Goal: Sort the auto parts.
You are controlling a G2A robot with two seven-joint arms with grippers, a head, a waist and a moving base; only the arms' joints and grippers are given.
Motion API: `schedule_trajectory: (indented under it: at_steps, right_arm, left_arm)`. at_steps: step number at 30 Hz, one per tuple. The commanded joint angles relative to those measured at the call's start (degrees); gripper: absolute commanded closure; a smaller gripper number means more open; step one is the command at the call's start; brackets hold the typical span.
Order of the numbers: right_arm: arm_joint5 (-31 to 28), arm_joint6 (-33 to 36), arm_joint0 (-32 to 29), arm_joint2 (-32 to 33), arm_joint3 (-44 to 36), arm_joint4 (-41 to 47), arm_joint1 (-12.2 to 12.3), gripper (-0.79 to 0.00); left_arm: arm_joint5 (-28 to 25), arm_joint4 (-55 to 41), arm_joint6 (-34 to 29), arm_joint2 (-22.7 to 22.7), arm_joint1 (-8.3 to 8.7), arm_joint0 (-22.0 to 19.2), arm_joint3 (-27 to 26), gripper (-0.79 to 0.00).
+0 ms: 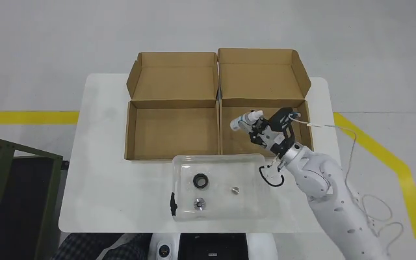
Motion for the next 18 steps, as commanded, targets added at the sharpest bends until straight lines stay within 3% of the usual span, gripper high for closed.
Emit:
schedule_trajectory:
  at_steps: [1, 8, 18]
  right_arm:
    - [1.0, -0.18, 0.94, -1.04, 0.66, -1.76, -0.23, 0.0]
    - [6.05, 0.07, 4.78, -5.12, 3.48, -9.11, -1.25, 0.0]
    - [10.42, 1.92, 8.97, -8.83, 8.41, -12.18, -2.71, 0.0]
  left_arm:
    - [0.0, 0.0, 0.0, 0.0, 0.0, 0.0, 0.0, -0.785]
    - [0.0, 0.0, 0.0, 0.0, 0.0, 0.0, 0.0, -0.785]
    - [0.0, 0.0, 0.0, 0.0, 0.0, 0.0, 0.0, -0.785]
